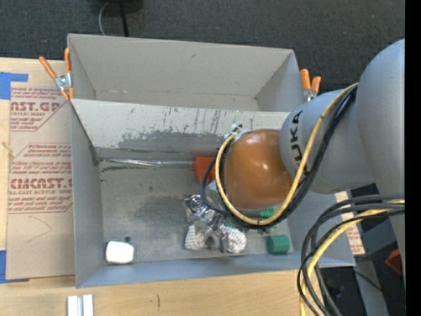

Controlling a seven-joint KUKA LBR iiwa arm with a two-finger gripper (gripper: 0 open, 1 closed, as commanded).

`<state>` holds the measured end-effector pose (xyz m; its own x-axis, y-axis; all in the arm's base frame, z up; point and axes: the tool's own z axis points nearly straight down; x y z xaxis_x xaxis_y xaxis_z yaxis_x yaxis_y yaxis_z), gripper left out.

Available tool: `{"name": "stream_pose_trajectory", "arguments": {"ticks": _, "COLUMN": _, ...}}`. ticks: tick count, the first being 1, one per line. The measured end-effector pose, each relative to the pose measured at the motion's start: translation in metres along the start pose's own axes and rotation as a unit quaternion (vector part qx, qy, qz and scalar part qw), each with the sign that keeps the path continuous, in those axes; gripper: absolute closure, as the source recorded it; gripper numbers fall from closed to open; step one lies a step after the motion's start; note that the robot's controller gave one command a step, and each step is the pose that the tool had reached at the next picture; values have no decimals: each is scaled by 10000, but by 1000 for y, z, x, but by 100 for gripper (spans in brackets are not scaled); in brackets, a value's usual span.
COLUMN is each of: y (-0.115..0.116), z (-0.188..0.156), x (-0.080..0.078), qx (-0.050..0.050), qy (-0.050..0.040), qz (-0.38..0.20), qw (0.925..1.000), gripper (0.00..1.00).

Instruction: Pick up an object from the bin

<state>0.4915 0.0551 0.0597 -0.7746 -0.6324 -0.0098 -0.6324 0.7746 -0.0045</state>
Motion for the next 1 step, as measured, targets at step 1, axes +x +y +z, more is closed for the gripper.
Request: {"name": "stream_pose_trajectory", "arguments": {"ticks": 1, "y": 4, "z": -2, "x": -1, "qx": -9, "qy": 6, "qz": -60, "qw": 10000, "gripper": 100}}
